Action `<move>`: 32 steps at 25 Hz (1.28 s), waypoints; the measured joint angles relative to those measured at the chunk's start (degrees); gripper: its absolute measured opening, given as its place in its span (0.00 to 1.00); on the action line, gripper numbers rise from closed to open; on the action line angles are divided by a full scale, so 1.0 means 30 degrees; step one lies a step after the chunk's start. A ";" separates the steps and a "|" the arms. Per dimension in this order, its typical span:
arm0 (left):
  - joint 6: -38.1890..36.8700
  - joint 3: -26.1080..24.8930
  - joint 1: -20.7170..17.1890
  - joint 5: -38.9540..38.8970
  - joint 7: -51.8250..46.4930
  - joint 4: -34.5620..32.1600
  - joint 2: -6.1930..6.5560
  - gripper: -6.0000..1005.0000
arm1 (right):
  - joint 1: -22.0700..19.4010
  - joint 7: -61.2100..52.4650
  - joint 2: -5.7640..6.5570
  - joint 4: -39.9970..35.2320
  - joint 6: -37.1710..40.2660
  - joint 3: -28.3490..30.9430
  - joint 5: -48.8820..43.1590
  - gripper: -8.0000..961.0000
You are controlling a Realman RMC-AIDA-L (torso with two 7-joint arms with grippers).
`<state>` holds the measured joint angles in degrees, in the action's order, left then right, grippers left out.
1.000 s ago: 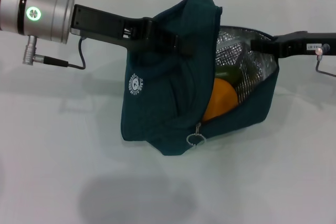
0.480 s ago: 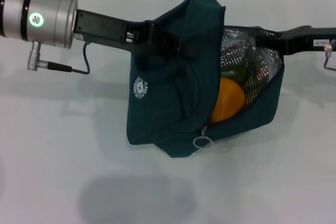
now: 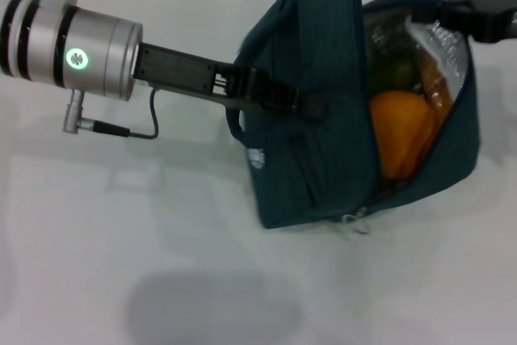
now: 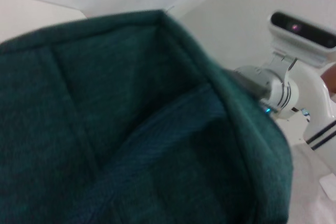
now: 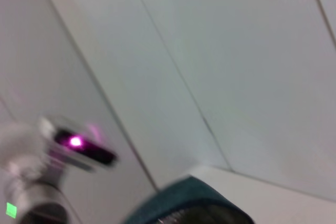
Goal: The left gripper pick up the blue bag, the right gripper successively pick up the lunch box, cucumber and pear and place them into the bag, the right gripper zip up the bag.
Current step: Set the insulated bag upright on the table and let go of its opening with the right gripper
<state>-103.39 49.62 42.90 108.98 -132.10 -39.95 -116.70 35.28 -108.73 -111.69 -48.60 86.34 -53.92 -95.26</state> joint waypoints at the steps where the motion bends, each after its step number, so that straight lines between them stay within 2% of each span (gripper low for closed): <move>1: 0.0000 0.0000 0.0000 0.0000 0.0000 0.0000 0.0000 0.07 | 0.0027 0.0001 0.0010 0.0002 0.0643 0.0495 0.0142 0.02; 5: -0.0541 -0.0061 -0.0210 -0.0196 0.0056 0.0245 -0.0120 0.07 | 0.0247 -0.0249 0.0072 -0.0035 0.3172 0.2271 0.0507 0.02; 8: -0.1221 -0.0091 -0.0648 -0.1382 0.0314 0.0710 -0.0182 0.07 | 0.0373 -0.0407 0.0206 0.0380 0.4089 0.2869 0.1176 0.02; 12: -0.1208 -0.0067 -0.0865 -0.1652 0.0887 0.1459 -0.0065 0.07 | 0.0699 -0.0718 0.0383 0.1545 0.3255 0.2469 0.0909 0.02; 15: -0.1210 0.0134 -0.1014 -0.1443 0.1088 0.2176 -0.0055 0.07 | 0.1227 -0.1143 0.0618 0.2809 0.4641 0.2449 0.1222 0.02; 18: -0.1206 0.0303 -0.1101 -0.1287 0.1314 0.2247 -0.0222 0.07 | 0.1062 -0.1121 0.0376 0.2454 0.6332 0.2523 0.2297 0.02; 20: -0.1121 0.0359 -0.1156 -0.1063 0.1523 0.2297 -0.0315 0.07 | 0.1028 -0.1288 0.0273 0.2636 0.5880 0.2260 0.1976 0.02; 23: -0.0976 0.0391 -0.1163 -0.0746 0.1622 0.2370 -0.0431 0.07 | 0.1275 -0.1538 0.0334 0.3542 0.5535 0.2053 0.1491 0.02; 25: -0.0927 0.0395 -0.1153 -0.0622 0.1628 0.2422 -0.0474 0.07 | 0.1216 -0.1530 0.0057 0.3088 0.6812 0.2239 0.1981 0.02; 27: -0.0857 0.0395 -0.1165 -0.0540 0.1658 0.2459 -0.0481 0.07 | 0.0807 -0.1585 -0.0350 0.1986 0.6959 0.2224 0.2150 0.02; 28: -0.0769 0.0393 -0.1177 -0.0445 0.1689 0.2488 -0.0483 0.07 | 0.0665 -0.1639 -0.0422 0.1790 0.6759 0.2156 0.2060 0.02; 30: -0.0544 0.0394 -0.1188 -0.0228 0.1747 0.2586 -0.0500 0.07 | 0.0525 -0.1774 -0.0396 0.2133 0.6065 0.1952 0.1630 0.02; 32: -0.0375 0.0395 -0.1221 -0.0050 0.1771 0.2699 -0.0522 0.07 | 0.0549 -0.1806 -0.0344 0.2498 0.6797 0.1996 0.1836 0.02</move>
<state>-104.51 50.80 39.24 108.83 -126.78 -31.85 -118.26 36.93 -114.15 -112.72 -41.10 106.73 -47.93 -89.75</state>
